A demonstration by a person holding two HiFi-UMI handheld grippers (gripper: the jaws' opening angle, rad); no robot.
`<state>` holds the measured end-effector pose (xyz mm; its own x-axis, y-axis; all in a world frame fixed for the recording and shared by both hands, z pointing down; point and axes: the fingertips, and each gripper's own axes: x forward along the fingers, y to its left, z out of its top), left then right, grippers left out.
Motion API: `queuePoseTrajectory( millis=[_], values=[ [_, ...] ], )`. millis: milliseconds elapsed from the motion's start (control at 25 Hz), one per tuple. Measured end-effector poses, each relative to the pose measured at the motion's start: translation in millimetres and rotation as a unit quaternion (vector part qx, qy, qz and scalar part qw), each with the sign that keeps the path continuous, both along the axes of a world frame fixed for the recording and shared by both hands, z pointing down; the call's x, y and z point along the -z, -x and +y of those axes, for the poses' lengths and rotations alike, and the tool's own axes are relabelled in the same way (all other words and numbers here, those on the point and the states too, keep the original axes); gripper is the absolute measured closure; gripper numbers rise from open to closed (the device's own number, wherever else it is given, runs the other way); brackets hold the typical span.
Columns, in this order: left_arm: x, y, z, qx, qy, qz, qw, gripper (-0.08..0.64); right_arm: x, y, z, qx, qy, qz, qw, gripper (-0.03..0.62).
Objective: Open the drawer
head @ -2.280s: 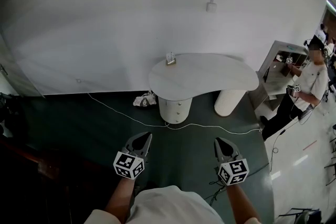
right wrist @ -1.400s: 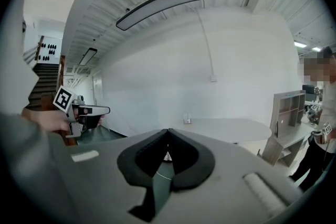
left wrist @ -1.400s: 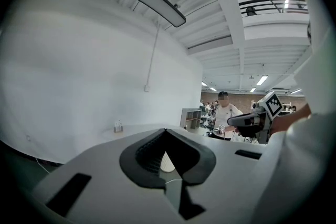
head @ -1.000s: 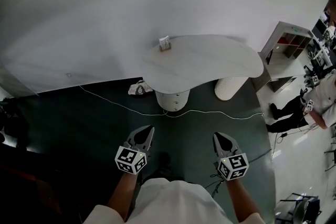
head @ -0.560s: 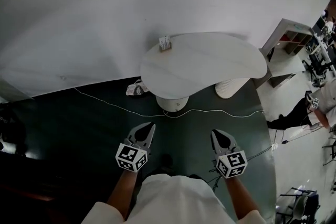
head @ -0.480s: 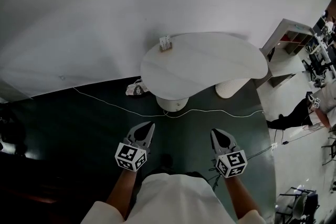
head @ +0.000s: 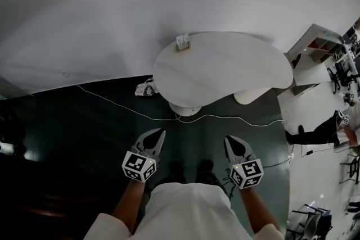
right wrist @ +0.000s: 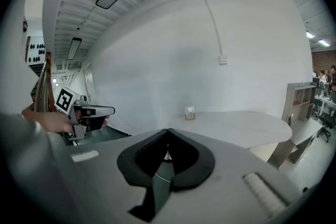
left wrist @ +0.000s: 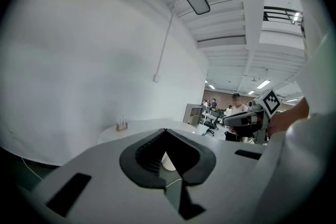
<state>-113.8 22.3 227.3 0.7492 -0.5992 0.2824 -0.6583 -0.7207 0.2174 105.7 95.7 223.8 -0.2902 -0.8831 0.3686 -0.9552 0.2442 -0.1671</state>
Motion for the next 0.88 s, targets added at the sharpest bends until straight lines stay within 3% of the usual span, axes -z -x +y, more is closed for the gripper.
queuePoseTrajectory(
  millis=[560, 880],
  values=[
    [-17, -47, -40, 0.102, 0.000, -0.011, 0.9947, 0.554, -30, -68, -71, 0.084, 0.022, -0.014, 0.996, 0.581],
    [-51, -83, -37, 0.125, 0.014, -0.030, 0.9916, 0.554, -66, -94, -100, 0.128, 0.039, -0.019, 0.991, 0.581]
  ],
)
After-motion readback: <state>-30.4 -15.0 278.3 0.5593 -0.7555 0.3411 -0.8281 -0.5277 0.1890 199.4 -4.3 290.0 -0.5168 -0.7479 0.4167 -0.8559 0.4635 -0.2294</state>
